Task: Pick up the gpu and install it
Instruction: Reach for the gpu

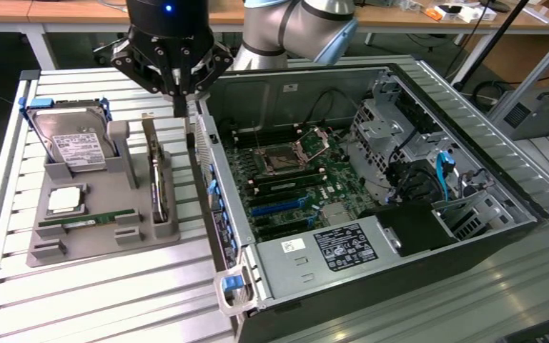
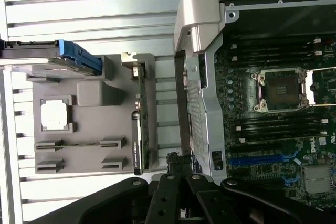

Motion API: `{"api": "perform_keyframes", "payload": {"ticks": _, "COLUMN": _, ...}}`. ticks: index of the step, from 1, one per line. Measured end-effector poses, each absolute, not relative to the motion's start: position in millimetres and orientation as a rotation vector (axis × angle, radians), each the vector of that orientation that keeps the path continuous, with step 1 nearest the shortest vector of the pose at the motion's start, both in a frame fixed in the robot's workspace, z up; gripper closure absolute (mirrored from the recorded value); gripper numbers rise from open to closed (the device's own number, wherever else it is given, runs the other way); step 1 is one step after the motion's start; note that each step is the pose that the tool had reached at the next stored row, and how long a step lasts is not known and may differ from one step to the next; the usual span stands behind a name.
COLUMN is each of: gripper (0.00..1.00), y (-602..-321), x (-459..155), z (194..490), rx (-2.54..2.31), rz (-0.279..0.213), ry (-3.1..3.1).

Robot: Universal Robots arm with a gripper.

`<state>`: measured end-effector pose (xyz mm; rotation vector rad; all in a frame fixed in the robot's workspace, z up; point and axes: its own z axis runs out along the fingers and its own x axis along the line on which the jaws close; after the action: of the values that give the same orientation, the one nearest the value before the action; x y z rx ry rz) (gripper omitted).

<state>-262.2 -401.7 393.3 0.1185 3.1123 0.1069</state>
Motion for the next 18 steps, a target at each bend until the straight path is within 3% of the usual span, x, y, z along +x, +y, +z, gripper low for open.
{"api": "perform_keyframes", "payload": {"ticks": 18, "gripper": 0.89, "y": -401.8, "x": -274.7, "z": 393.3, "rx": 0.119, "rz": 0.107, "ry": 3.112}}
